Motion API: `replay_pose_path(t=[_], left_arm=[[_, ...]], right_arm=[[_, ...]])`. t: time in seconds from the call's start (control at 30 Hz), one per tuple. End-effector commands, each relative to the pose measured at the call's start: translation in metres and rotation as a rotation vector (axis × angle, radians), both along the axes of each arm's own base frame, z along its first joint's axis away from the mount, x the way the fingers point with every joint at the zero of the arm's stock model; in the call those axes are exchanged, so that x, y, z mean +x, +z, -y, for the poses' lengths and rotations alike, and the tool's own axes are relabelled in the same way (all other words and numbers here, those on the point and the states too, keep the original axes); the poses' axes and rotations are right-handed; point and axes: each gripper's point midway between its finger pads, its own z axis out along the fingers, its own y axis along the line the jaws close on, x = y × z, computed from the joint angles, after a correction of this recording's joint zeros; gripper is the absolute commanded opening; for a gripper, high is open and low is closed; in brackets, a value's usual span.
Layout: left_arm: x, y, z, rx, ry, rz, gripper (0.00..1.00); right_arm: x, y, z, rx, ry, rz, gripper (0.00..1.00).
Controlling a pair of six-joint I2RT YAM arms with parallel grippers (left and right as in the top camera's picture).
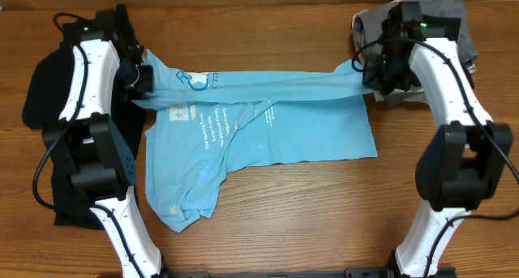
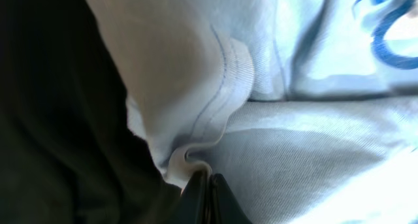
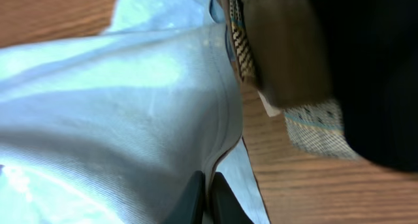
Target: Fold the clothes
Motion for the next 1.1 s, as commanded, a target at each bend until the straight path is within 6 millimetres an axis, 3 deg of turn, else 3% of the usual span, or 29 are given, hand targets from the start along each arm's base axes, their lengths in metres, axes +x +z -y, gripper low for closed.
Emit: replay_pose_path(t=[0.0, 0.47, 0.5, 0.53, 0.6, 0.67, 0.77, 0.87, 0.93, 0.97, 1.07], left_arm=[[0.009, 0.022, 0.0, 0.01, -0.024, 0.047, 0.04], [0.007, 0.02, 0.001, 0.003, -0.027, 0.035, 0.04], [0.006, 0.02, 0.001, 0.003, -0.027, 0.034, 0.09], [0.006, 0.02, 0.001, 0.003, -0.027, 0.032, 0.2], [0.005, 0.02, 0.001, 0.002, -0.027, 0.027, 0.53], [0.004, 0.02, 0.001, 0.002, -0.036, 0.025, 0.68], [0.006, 0.024, 0.001, 0.005, -0.045, 0.033, 0.8], [0.009, 0.041, 0.0, 0.008, -0.044, 0.051, 0.85], [0.012, 0.063, 0.0, 0.013, -0.044, 0.077, 0.87], [0.013, 0.089, -0.001, 0.02, -0.044, 0.111, 0.89], [0.012, 0.134, -0.001, 0.031, -0.038, 0.181, 0.92]], right_arm=[[0.0, 0.049, 0.004, 0.003, -0.009, 0.111, 0.04], [-0.002, 0.024, 0.012, 0.004, -0.028, 0.059, 0.04], [-0.003, 0.023, 0.012, 0.004, -0.028, 0.055, 0.04], [-0.004, 0.022, 0.012, 0.004, -0.028, 0.051, 0.1], [-0.006, 0.019, 0.012, 0.004, -0.028, 0.043, 0.49], [-0.007, 0.018, 0.012, 0.004, -0.028, 0.039, 0.56], [-0.006, 0.021, 0.012, 0.005, -0.028, 0.046, 0.61], [-0.006, 0.033, 0.012, 0.006, -0.027, 0.055, 0.61], [-0.005, 0.048, 0.011, 0.012, -0.026, 0.078, 0.62], [-0.006, 0.073, 0.01, 0.015, -0.025, 0.117, 0.63], [-0.014, 0.112, 0.009, 0.018, -0.022, 0.179, 0.67]])
